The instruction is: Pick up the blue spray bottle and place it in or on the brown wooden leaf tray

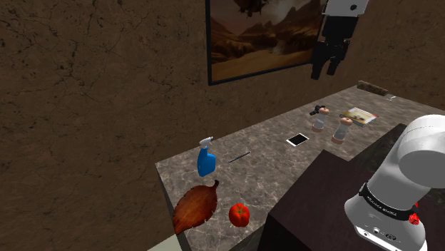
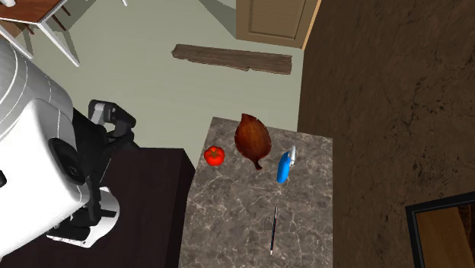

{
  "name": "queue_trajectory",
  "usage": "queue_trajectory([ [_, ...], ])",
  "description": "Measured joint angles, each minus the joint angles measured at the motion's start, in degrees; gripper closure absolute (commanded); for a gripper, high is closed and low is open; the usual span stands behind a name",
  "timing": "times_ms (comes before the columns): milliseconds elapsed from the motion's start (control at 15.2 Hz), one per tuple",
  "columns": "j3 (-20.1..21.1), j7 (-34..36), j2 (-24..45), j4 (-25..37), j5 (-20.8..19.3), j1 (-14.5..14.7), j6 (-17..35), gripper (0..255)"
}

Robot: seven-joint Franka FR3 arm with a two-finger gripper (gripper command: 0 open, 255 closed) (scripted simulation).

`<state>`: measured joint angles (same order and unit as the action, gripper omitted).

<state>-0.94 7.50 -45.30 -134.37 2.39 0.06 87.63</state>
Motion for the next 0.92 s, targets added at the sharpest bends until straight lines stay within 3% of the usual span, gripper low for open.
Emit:
queue_trajectory([
  [198, -1.12, -2.53, 0.60, -1.76, -0.47, 0.45, 2.75, 0],
  [594, -5.85, -14.17, 4.49, -8.80, -1.62, 2.96, 15.79, 0],
  [924, -10.30, -24.94, 12.25, -12.19, -1.29, 5.83, 28.51, 0],
])
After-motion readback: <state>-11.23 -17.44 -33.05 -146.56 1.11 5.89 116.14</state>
